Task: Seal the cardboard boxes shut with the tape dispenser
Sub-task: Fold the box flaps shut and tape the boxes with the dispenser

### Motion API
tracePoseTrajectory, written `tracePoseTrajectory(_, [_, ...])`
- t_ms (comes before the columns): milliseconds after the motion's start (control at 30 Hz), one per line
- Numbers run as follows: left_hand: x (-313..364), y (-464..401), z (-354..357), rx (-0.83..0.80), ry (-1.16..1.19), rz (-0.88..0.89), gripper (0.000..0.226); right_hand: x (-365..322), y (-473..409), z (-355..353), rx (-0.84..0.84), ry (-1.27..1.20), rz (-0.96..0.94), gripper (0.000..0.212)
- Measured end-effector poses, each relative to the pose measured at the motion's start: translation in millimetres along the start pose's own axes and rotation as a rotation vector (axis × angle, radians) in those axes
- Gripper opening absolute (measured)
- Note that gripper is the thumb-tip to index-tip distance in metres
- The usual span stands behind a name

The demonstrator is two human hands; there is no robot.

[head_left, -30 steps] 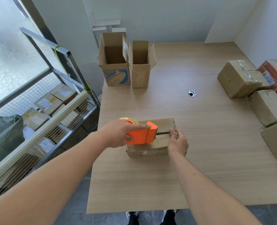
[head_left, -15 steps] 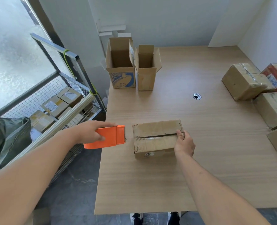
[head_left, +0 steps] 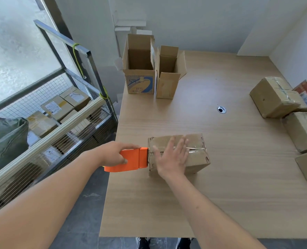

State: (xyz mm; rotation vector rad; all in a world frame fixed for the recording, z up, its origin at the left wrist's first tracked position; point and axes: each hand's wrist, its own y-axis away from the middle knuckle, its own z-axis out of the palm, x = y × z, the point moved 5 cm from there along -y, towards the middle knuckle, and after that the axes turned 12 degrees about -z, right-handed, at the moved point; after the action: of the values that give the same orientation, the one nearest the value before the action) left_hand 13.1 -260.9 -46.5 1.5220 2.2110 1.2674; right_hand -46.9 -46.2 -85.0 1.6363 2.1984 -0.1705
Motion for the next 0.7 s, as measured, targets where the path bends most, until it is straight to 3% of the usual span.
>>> tracePoseTrajectory(67, [-1.6,-1.2,-0.1,0.001,0.017,0.008,0.068,-4.2,4.4,15.6,-0.095,0.008,0.008,0.112])
tracePoseTrajectory(133, [-6.1,-0.7,0.7,-0.008,0.058,0.001,0.069,-0.8,2.2,21.8,-0.119,0.053,0.028,0.117])
tracePoseTrajectory(700, [-44.3,-3.6,16.0,-0.137,0.519,0.026,0.063,28.1,-19.8,10.9,-0.188,0.228,-0.15,0.111])
